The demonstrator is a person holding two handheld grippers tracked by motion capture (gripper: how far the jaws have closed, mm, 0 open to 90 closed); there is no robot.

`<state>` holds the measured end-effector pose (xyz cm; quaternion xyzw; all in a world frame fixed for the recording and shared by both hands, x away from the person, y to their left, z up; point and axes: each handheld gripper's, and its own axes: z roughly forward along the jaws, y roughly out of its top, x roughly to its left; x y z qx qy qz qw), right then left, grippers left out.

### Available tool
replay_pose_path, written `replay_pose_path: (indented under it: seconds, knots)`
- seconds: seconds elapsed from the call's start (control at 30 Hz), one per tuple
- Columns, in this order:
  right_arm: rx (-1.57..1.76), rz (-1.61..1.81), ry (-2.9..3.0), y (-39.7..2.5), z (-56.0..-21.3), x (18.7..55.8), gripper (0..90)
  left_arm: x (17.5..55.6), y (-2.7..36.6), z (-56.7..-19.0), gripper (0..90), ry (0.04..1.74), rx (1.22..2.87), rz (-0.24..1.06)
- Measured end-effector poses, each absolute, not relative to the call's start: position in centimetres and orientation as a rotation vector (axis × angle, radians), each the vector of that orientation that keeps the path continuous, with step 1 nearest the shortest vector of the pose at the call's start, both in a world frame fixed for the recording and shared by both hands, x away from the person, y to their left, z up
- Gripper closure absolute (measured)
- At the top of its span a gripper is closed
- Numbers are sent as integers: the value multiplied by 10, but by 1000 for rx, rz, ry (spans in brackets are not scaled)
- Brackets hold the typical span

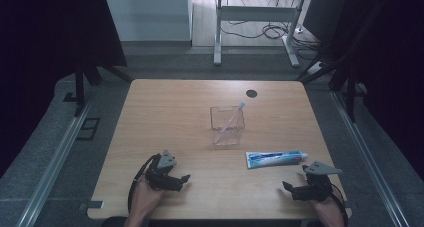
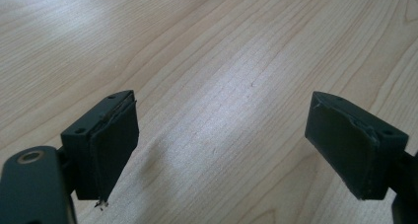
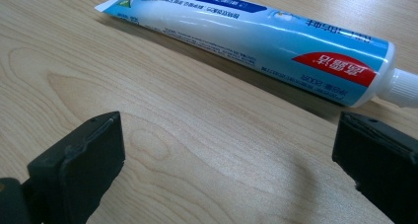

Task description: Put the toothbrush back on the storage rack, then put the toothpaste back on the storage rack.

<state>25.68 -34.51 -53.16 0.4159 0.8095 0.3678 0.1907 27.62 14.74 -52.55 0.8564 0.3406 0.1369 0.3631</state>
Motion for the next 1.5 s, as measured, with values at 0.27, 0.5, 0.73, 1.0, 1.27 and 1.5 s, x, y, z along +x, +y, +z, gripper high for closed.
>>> replay_pose_path:
  seconds: [0.27, 0.5, 0.73, 1.0, 1.27, 1.5]
  knots:
    - [1173, 1029, 2290, -345, -532, 257, 0, 277, 150, -526, 133, 884, 2183, 350]
    - [1198, 1018, 2311, -344, -526, 256, 0, 274, 147, -523, 136, 865, 2179, 340]
    - [1171, 970, 2352, -339, -517, 254, 70, 274, 148, -522, 136, 859, 2173, 340]
    - [1224, 976, 2358, -336, -503, 256, 441, 274, 152, -520, 138, 860, 2157, 342]
    - [1238, 952, 2366, -340, -494, 266, 716, 275, 152, -520, 139, 862, 2143, 323]
    - [1197, 967, 2365, -343, -480, 280, 898, 275, 153, -521, 145, 865, 2148, 314]
